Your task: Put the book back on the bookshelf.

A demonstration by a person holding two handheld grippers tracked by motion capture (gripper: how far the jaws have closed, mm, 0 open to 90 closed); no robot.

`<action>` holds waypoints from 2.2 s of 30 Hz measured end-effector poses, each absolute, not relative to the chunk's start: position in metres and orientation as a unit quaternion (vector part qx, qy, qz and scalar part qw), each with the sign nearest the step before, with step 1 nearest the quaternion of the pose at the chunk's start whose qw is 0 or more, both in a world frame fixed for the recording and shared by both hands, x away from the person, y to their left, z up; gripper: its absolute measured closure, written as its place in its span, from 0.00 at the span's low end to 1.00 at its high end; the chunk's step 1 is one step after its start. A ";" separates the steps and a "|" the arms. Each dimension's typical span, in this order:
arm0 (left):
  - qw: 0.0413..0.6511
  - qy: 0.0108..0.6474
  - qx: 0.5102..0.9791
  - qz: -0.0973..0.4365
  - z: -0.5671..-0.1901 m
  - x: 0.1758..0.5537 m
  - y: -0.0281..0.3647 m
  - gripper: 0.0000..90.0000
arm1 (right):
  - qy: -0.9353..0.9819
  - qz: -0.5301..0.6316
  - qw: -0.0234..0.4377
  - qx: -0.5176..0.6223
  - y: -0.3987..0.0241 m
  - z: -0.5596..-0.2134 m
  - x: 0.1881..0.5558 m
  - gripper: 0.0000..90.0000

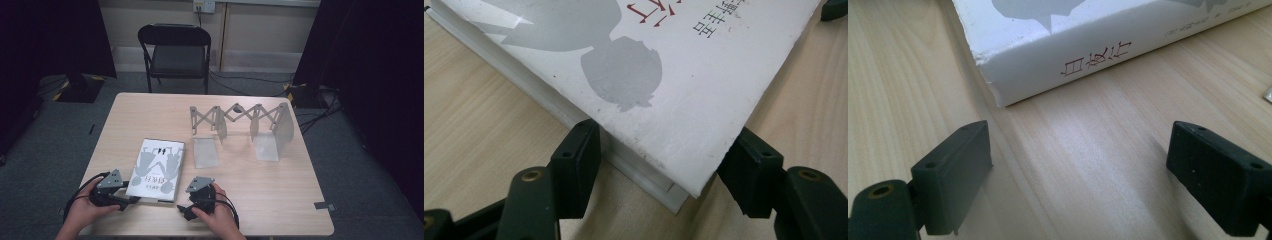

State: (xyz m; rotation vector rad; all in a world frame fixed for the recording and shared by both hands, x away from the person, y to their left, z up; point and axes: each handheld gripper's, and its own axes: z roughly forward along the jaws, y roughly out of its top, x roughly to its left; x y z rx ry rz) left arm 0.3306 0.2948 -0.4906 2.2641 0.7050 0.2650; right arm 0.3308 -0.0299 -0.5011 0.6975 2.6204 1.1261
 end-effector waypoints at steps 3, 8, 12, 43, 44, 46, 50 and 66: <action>0.361 0.274 0.886 0.101 -0.488 0.330 0.295 0.43 | 0.888 0.382 0.102 0.237 -0.030 -0.501 0.331 0.11; 0.355 0.277 0.887 0.102 -0.485 0.330 0.294 0.45 | 0.888 0.382 0.101 0.237 -0.030 -0.501 0.331 0.11; 0.356 0.285 0.884 0.103 -0.481 0.327 0.294 0.51 | 0.888 0.381 0.099 0.236 -0.029 -0.501 0.331 0.11; 0.367 0.291 0.878 0.100 -0.470 0.323 0.295 0.65 | 0.896 0.388 0.095 0.192 -0.001 -0.489 0.325 0.15; 0.370 0.294 0.876 0.099 -0.471 0.323 0.294 0.65 | 0.895 0.393 0.093 0.189 0.001 -0.487 0.325 0.15; 0.361 0.288 0.881 0.101 -0.469 0.324 0.295 0.65 | 0.895 0.395 0.092 0.187 0.004 -0.484 0.324 0.15; 0.365 0.291 0.879 0.101 -0.469 0.323 0.294 0.65 | 0.895 0.395 0.096 0.182 0.010 -0.477 0.325 0.14; 0.365 0.288 0.880 0.097 -0.466 0.324 0.295 0.66 | 0.893 0.402 0.096 0.176 0.027 -0.465 0.330 0.14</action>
